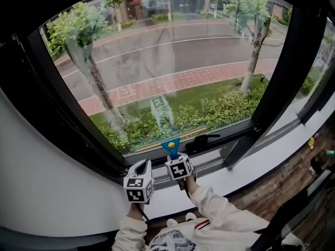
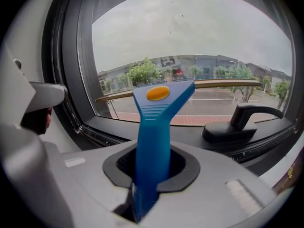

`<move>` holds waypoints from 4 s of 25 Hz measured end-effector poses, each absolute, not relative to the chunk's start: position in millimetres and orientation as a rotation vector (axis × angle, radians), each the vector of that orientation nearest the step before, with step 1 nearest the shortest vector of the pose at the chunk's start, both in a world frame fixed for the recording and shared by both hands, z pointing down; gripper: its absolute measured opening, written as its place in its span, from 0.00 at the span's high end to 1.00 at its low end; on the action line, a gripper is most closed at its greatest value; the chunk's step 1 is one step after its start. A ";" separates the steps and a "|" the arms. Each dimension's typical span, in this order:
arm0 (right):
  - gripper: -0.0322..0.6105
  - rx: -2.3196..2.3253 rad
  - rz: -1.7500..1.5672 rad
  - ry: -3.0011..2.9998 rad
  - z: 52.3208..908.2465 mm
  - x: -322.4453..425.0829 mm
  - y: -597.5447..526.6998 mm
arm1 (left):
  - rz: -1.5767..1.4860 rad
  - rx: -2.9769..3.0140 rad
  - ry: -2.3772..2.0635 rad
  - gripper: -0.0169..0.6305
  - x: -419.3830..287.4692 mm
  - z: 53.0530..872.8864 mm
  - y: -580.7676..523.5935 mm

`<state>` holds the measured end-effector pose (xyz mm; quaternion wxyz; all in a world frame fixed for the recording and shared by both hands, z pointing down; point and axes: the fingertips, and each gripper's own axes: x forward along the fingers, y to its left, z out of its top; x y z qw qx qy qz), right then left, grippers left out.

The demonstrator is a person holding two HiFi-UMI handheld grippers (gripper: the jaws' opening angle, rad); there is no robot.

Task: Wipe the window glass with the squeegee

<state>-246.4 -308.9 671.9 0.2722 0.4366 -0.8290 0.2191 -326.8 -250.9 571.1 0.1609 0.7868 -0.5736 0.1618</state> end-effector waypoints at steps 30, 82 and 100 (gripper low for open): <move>0.84 1.195 0.599 -2.448 635.8 -133.3 -175.5 | 0.469 2.088 -1.772 0.97 -281.1 611.8 -81.3; 0.84 1.372 0.507 -2.639 523.5 157.1 350.4 | 0.239 2.345 -1.882 0.97 -33.3 500.6 379.8; 0.84 1.387 0.488 -2.631 526.9 155.5 338.3 | 0.217 2.327 -1.847 0.97 -31.6 514.2 371.2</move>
